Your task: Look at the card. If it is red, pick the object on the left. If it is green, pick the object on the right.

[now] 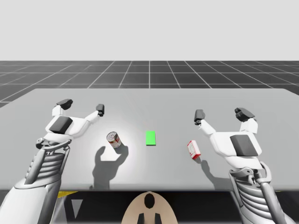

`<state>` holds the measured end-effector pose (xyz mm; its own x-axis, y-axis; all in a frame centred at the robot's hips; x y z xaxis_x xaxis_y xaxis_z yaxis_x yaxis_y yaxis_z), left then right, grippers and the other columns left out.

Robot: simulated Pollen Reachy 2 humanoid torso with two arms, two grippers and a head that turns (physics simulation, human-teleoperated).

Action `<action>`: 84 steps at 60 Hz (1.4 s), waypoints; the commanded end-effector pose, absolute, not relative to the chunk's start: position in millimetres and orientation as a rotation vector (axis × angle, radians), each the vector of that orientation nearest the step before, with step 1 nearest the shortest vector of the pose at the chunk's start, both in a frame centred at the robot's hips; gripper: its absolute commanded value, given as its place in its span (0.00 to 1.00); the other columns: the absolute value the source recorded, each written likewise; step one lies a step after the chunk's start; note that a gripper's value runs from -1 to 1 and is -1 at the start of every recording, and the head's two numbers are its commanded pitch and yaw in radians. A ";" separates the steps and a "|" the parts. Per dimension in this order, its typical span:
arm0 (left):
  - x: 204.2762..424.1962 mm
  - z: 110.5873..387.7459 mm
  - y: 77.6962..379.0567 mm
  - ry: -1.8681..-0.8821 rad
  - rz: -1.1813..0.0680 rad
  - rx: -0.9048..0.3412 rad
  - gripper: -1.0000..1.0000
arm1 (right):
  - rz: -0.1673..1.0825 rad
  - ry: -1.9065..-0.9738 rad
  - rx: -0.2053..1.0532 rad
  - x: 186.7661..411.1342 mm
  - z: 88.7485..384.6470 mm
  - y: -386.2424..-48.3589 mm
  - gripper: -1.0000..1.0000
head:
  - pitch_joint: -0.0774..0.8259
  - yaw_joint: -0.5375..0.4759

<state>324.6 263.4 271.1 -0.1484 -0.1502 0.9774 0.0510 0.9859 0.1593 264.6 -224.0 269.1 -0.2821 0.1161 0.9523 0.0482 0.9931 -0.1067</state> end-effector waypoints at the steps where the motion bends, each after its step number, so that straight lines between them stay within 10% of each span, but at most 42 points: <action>1: 324.1 271.0 262.1 -1.711 -0.178 0.069 0.00 | 0.056 -1.856 -0.108 264.6 268.1 -221.7 0.00 | 0.93 0.21; 30: 322.1 270.7 262.6 -1.709 -0.164 0.064 0.00 | 0.049 -1.839 -0.090 248.8 269.1 -214.7 0.00 | 0.91 0.21; 64: 323.6 264.4 266.2 -1.679 -0.129 0.070 0.00 | 0.079 -1.635 -0.042 153.0 189.4 -186.9 0.00 | 0.90 0.22; 84: 323.3 263.5 266.5 -1.679 -0.130 0.079 0.00 | 0.026 -1.482 -0.003 168.0 155.5 -188.0 0.00 | 0.90 0.19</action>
